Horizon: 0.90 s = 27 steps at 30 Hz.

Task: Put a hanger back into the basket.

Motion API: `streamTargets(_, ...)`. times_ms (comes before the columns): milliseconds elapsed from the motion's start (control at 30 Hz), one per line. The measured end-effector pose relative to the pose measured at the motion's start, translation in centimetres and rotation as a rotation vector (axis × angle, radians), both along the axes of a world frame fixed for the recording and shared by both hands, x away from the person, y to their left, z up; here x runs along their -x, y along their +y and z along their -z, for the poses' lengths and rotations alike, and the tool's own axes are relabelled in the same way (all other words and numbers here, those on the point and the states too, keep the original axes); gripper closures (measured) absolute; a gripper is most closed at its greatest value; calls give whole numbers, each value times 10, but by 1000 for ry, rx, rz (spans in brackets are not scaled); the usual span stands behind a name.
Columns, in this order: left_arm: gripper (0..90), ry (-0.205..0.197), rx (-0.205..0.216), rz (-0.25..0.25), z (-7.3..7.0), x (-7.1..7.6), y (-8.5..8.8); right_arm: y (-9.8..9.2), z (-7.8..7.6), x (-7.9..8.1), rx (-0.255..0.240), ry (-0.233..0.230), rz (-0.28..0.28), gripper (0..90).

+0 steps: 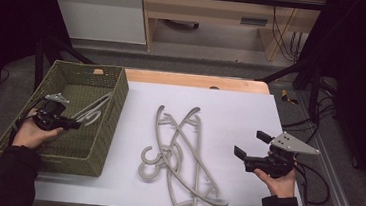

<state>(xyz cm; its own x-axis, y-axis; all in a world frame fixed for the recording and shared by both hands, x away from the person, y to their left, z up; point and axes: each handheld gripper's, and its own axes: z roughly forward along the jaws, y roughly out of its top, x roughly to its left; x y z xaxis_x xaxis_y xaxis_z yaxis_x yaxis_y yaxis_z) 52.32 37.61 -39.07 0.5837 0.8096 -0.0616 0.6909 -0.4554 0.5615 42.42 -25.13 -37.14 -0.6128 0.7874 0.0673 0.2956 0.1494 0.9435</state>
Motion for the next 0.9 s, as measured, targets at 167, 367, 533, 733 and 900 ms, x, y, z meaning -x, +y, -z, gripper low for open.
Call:
streamTargets(167, 758, 27, -11, -14, -1, 0, -2, 0, 0, 0, -1, 0, -1, 50)
streamTargets(367, 670, -15, 26, -14, -11, 10, 1, 0, -1, 1, -6, -3, 3, 51)
streamTargets(533, 558, -107, 55, -24, -24, 24, -3, 1, -1, 1, -2, -2, -2, 51)
streamTargets(733, 454, -201, 123, -28, -38, 41, -13, 1, -2, 2, -7, -2, 0, 51)
streamTargets(900, 392, -270, 161, -8, -46, 54, -25, 2, -3, 2, -3, -6, -3, 51)
